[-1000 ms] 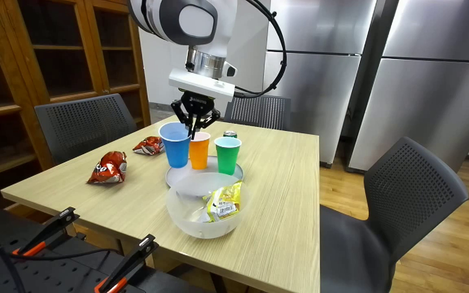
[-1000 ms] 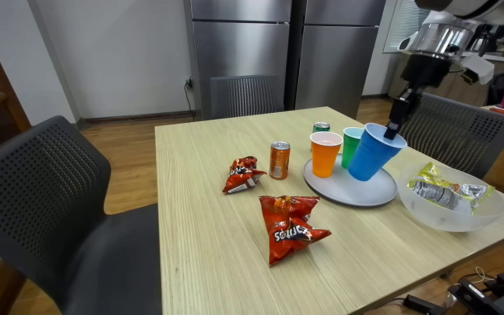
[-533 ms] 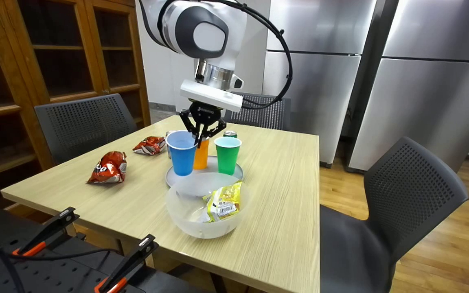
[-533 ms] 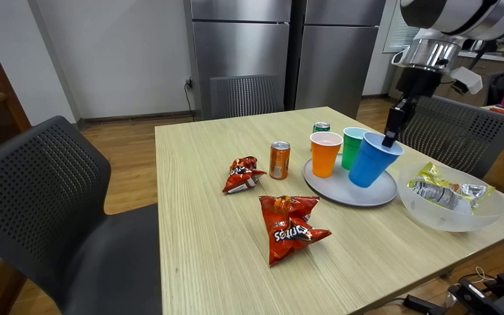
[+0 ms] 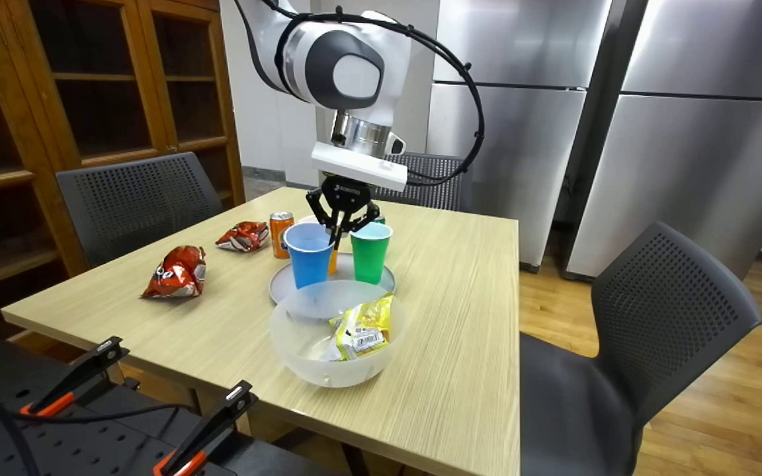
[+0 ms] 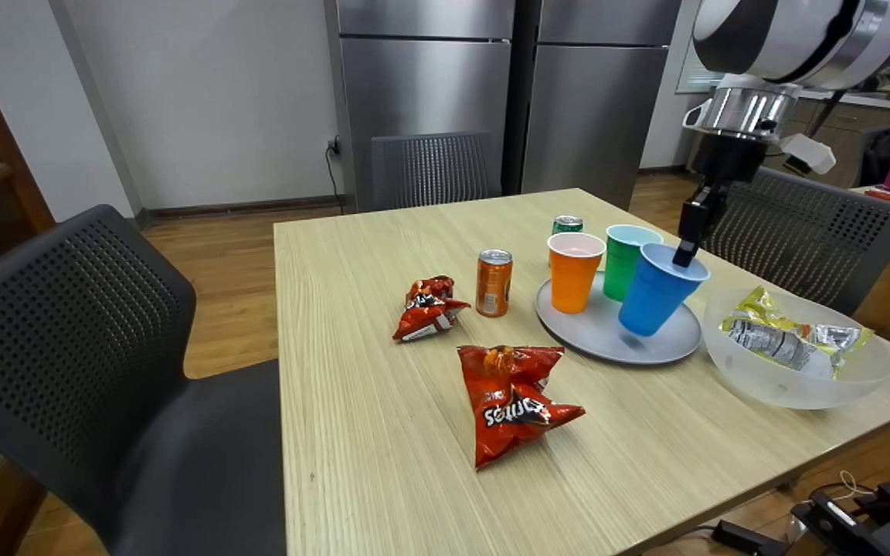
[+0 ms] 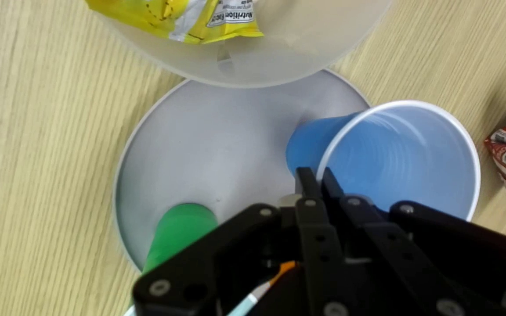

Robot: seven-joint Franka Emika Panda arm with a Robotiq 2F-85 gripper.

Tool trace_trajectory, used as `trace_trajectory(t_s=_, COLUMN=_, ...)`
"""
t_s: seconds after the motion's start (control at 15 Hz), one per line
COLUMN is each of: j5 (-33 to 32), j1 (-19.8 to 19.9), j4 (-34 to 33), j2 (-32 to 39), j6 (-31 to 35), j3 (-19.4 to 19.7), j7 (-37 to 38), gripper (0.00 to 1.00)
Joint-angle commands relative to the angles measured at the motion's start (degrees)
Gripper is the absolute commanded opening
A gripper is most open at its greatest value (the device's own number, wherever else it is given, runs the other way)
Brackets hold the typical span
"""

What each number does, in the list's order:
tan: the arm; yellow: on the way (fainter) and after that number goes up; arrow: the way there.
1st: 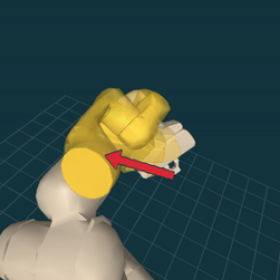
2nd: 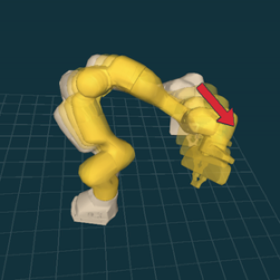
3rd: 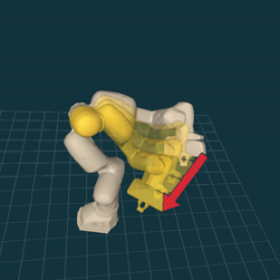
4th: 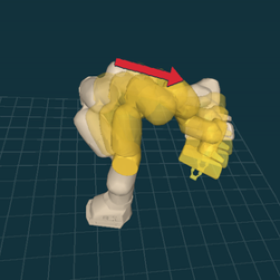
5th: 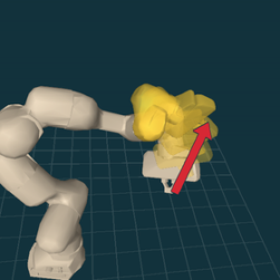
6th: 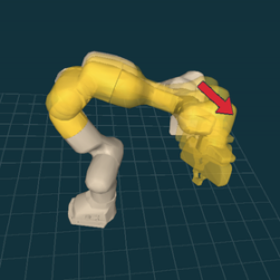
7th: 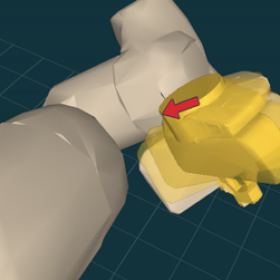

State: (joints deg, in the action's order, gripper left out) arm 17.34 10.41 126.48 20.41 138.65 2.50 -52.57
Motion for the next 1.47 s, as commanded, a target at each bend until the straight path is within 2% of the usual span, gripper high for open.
trace_trajectory(t_s=0.0, j5=-2.53, j1=0.99, j4=-2.84, j2=2.01, j6=-1.86, j3=-0.84, j7=1.68, gripper=0.01)
trace_trajectory(t_s=0.47, j5=-4.11, j1=1.28, j4=-3.28, j2=2.77, j6=-2.17, j3=-1.14, j7=1.60, gripper=0.01)
trace_trajectory(t_s=0.53, j5=-4.17, j1=1.27, j4=-3.07, j2=2.52, j6=-2.11, j3=-1.17, j7=1.55, gripper=0.30)
trace_trajectory(t_s=0.67, j5=-3.86, j1=1.42, j4=-2.33, j2=1.57, j6=-1.84, j3=-1.41, j7=1.05, gripper=0.38)
trace_trajectory(t_s=1.2, j5=-2.37, j1=1.88, j4=0.76, j2=-2.92, j6=-0.78, j3=-2.15, j7=-0.71, gripper=0.97)
trace_trajectory(t_s=1.4, j5=-1.98, j1=1.63, j4=2.89, j2=-5.79, j6=-0.23, j3=-2.11, j7=-1.16, gripper=1.00)
